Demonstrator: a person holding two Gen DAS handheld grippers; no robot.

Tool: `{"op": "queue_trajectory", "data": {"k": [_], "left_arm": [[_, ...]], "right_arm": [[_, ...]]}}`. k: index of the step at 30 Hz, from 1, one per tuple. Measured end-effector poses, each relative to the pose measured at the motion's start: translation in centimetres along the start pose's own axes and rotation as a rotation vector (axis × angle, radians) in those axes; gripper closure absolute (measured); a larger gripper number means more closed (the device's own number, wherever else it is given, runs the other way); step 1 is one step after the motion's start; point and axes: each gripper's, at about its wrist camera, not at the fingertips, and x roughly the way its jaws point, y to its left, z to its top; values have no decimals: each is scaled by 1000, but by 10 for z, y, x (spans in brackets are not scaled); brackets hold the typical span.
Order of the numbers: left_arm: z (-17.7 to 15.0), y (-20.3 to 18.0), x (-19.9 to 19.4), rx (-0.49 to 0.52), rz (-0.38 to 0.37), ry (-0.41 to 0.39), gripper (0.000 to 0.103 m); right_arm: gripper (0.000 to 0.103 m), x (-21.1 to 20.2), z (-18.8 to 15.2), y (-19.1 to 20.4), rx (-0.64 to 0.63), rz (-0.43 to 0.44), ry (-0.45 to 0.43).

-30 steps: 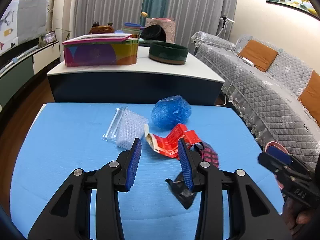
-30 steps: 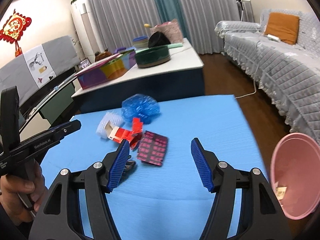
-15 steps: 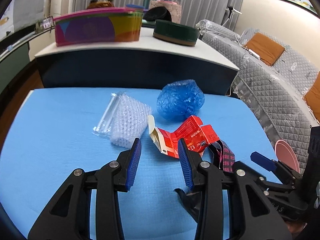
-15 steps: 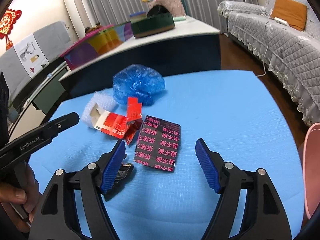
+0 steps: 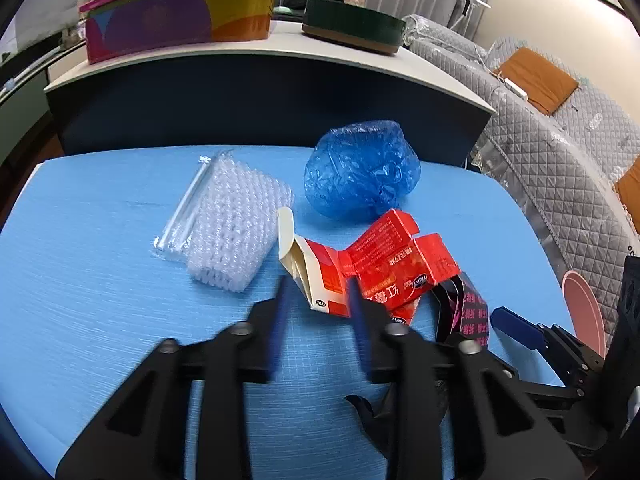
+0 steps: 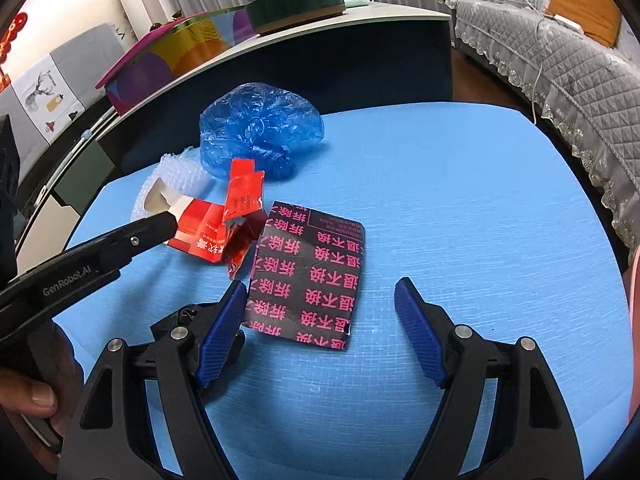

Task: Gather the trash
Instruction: 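Grasp the red wrapper with the left tool while the right tool grasps the pink-printed black packet, then carry the red wrapper and black packet over the pink bin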

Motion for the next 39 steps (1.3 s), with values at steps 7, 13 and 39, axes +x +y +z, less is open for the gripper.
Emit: {"op": "queue_trajectory", "data": {"k": [7,13,39], "left_arm": [[0,0,-8,5,7,-10,95],[4,-4,-27,31,13,-63,98],[-14,-40,-129,56,-37,-250,98]], "right_arm": [[51,-4,-1,2,-26,2,-2],[51,-22,-2,0,-37,-23,-44],[51,-183,-11,-22,-79,-133,-244]]}}
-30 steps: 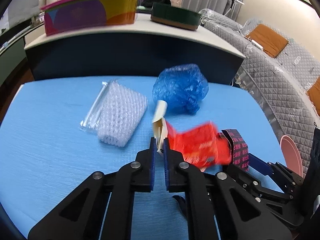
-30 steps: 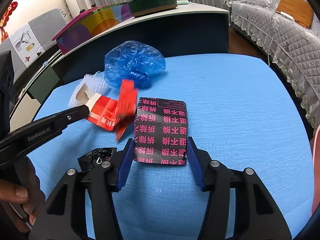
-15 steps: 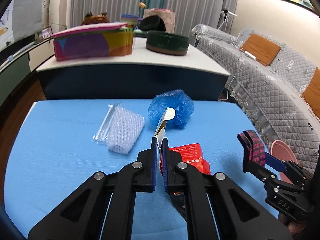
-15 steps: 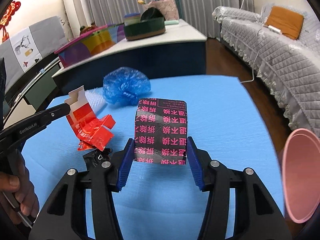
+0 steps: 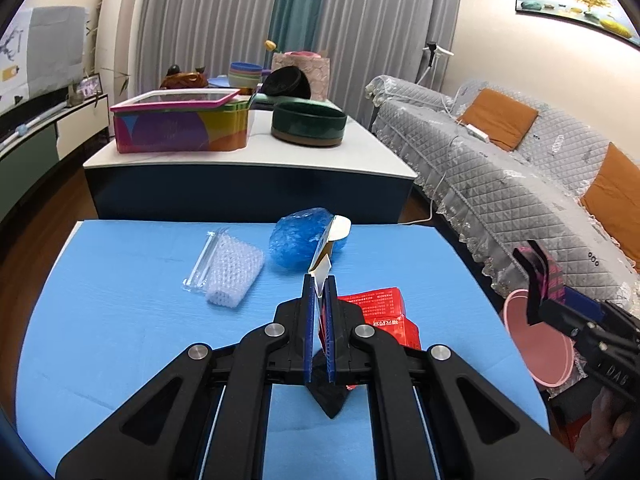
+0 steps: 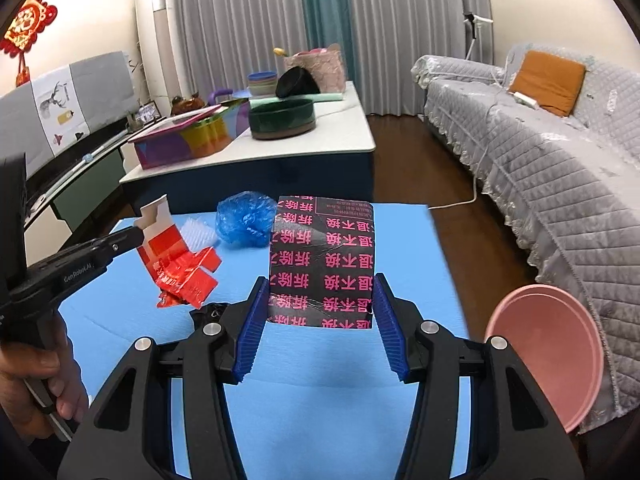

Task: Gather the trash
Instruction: 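Carry the red wrapper and black packet over the pink bin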

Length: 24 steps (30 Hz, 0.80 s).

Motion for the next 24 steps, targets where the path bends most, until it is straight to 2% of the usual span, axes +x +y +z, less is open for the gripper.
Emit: {"op": "queue_trajectory", "data": {"k": [11,24], "left_arm": [[-18,-23,-23,4,-19,-22,98],[-34,-57,-22,47,-27,-6,98]], "right_arm": [[51,-60,7,-46,8,-66,-38],[51,-66,-24,-92,76,-124,-37]]}}
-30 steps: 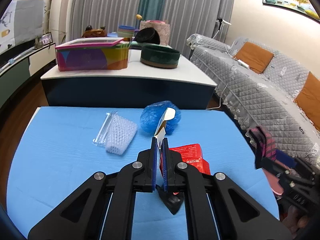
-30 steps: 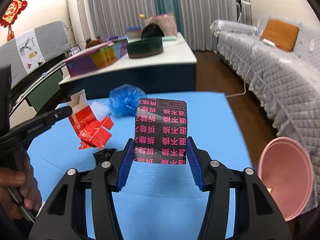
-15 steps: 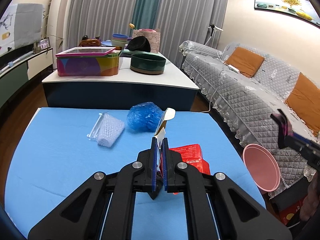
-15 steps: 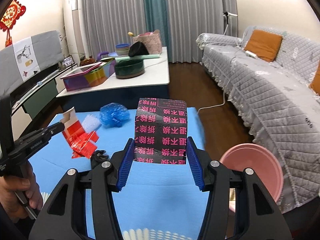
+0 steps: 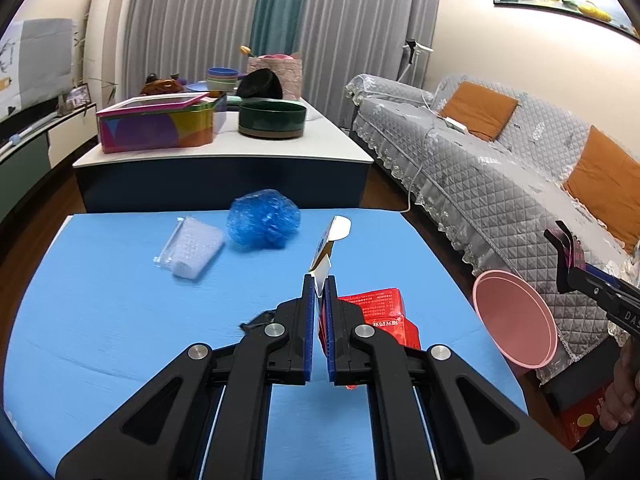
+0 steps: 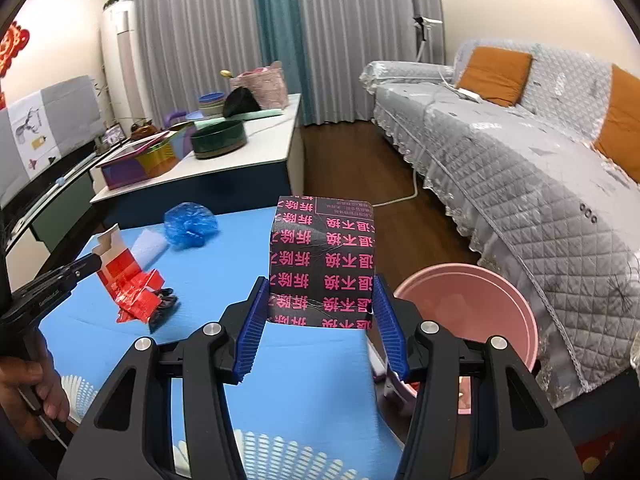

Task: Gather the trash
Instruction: 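Carry the red wrapper and black packet over the pink bin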

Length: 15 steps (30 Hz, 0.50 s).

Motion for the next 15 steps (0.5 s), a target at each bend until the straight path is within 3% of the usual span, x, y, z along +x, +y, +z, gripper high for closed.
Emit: {"op": "queue_trajectory", "data": {"k": [15], "left_arm": [[-6,-72,11,87,-79,1,98]], "right_arm": [[51,-15,-8,-47,36,-75,-12]]}}
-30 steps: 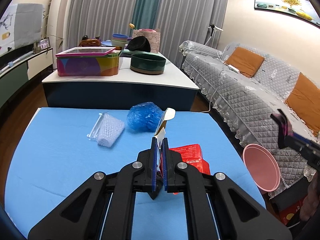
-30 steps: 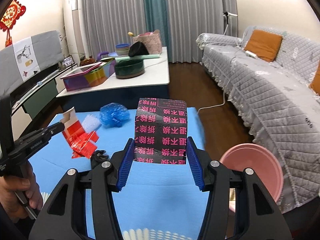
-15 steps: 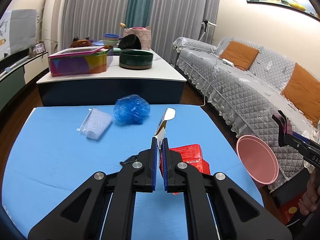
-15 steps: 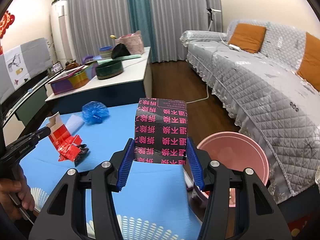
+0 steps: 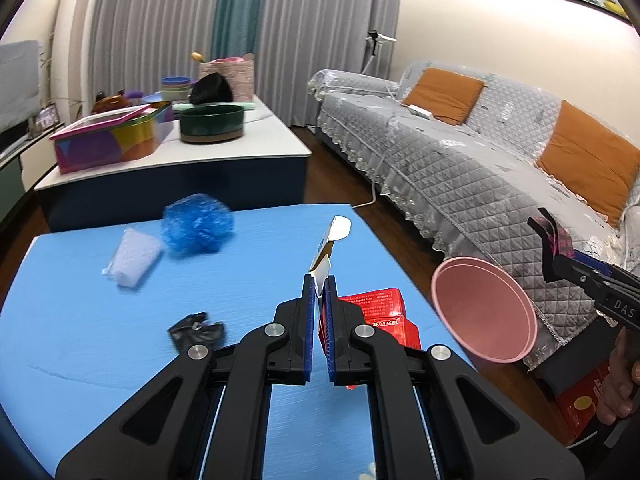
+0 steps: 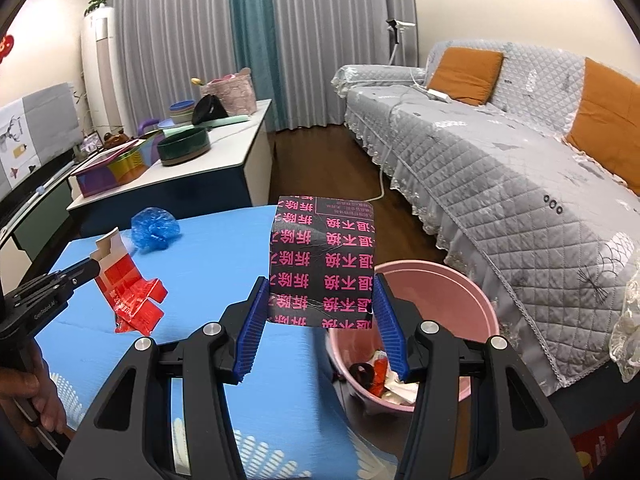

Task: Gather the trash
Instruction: 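Carry the red wrapper and black packet over the pink bin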

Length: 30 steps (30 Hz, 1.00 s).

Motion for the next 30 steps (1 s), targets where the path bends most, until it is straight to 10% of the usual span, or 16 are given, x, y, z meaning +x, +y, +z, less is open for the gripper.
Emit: {"op": "queue_trajectory", "data": {"k": [30], "left_arm": [[31,-108,48,107,-148,20,98]], "right_arm": [[51,20,7,-95,163,-109,22]]}}
